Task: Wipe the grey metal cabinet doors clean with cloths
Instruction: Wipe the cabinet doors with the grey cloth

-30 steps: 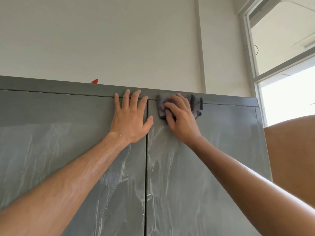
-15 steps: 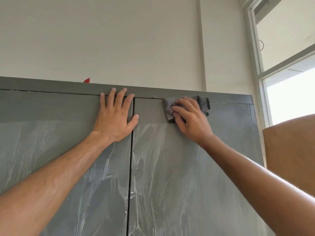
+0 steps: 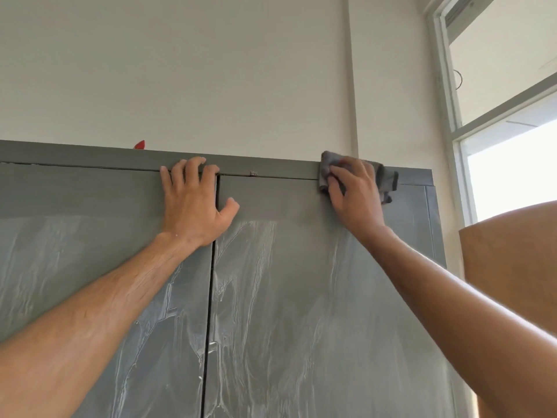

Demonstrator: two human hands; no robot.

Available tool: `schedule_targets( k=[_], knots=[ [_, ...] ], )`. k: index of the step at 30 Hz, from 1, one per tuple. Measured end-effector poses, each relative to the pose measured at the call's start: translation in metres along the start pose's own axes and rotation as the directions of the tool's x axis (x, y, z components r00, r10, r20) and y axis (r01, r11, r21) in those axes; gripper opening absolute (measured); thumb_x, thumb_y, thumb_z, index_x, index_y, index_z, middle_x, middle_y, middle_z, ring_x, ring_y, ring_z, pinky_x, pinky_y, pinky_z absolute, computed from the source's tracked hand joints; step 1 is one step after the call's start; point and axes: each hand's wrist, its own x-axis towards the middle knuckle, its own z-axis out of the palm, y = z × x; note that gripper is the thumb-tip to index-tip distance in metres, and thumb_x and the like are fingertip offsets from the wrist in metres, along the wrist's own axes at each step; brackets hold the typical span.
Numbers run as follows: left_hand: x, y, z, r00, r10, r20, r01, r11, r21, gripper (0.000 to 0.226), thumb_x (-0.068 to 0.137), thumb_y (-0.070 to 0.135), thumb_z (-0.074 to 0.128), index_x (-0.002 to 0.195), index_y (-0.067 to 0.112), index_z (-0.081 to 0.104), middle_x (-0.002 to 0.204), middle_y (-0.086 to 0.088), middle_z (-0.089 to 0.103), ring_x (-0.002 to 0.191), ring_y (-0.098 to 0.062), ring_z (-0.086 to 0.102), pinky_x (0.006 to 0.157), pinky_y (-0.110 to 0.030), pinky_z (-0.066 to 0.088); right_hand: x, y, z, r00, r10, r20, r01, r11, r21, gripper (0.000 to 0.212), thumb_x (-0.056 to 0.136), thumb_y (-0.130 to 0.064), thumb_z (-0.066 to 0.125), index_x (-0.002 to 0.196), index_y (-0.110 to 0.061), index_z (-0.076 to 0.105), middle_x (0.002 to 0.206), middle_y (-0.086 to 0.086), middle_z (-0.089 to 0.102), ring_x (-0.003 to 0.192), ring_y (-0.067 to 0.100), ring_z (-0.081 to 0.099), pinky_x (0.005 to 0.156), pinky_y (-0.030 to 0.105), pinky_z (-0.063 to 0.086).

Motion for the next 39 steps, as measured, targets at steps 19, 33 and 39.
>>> schedule_targets(
  k=[19,33,39],
  knots=[
    [-0.001,0.038,0.033,0.936,0.339,0.099,-0.341,0.94,0.006,0.07,0.094,0.053,0.039,0.153,0.015,0.044,0.163,-0.009,0.034,0.153,-0.036,0.026,0.129,-0.054,0.009,-0.043,0.023,-0.02,0.993,0.098,0.065,-0.083,0.978,-0.193,0.034,0.105,-0.049,0.041,0.114,-0.037,0.072,0.146,-0.006,0.049,0.13,0.04,0.037,0.106,0.055,0.029],
    [-0.001,0.032,0.035,0.923,0.368,0.112,-0.372,0.928,0.011,0.073,0.096,0.056,0.034,0.158,0.017,0.038,0.168,-0.007,0.027,0.156,-0.033,0.02,0.13,-0.053,0.006,-0.05,0.055,-0.007,0.99,0.11,-0.089,-0.121,0.983,-0.137,0.028,0.099,-0.04,0.054,0.114,-0.025,0.071,0.139,0.01,0.052,0.133,0.042,0.043,0.109,0.065,0.032],
    [-0.003,0.032,0.037,0.925,0.366,0.099,-0.37,0.929,0.027,0.072,0.097,0.054,0.034,0.158,0.016,0.037,0.168,-0.009,0.026,0.156,-0.035,0.02,0.129,-0.054,0.005,-0.036,0.049,-0.002,0.98,0.18,-0.086,-0.187,0.979,-0.083,0.027,0.095,-0.038,0.06,0.116,-0.025,0.071,0.139,0.01,0.05,0.133,0.041,0.041,0.109,0.068,0.031]
  ],
)
